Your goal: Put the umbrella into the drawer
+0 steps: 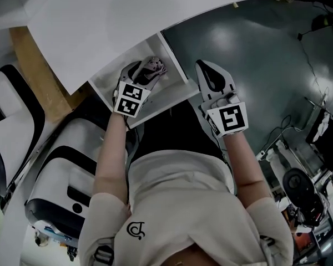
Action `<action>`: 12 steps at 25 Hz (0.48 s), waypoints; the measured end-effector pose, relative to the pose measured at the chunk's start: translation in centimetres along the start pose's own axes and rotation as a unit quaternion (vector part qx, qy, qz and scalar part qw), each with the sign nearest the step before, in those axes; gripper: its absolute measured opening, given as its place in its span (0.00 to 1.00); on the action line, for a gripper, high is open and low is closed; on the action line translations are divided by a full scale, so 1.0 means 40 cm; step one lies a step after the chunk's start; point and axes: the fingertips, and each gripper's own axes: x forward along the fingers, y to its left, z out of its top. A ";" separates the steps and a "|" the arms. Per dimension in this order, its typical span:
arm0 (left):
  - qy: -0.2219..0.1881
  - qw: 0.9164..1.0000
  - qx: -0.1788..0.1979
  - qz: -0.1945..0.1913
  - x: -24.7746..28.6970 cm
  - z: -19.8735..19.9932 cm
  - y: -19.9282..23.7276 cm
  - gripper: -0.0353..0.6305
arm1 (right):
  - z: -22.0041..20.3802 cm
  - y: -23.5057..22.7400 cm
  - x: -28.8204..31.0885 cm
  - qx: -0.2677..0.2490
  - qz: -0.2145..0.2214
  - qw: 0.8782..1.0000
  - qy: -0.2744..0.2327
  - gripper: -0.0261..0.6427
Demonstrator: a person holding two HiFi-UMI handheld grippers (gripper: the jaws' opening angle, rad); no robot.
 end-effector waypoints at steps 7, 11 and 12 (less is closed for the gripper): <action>-0.093 0.993 0.011 0.078 -0.165 0.165 0.005 0.13 | 0.131 0.047 -0.014 -0.028 0.044 0.998 -0.038 0.05; -0.137 0.984 0.009 0.116 -0.269 0.224 0.007 0.07 | 0.202 0.074 -0.024 -0.038 0.073 0.995 -0.060 0.05; -0.147 0.981 0.005 0.123 -0.293 0.235 0.005 0.07 | 0.216 0.080 -0.027 -0.041 0.079 0.994 -0.064 0.05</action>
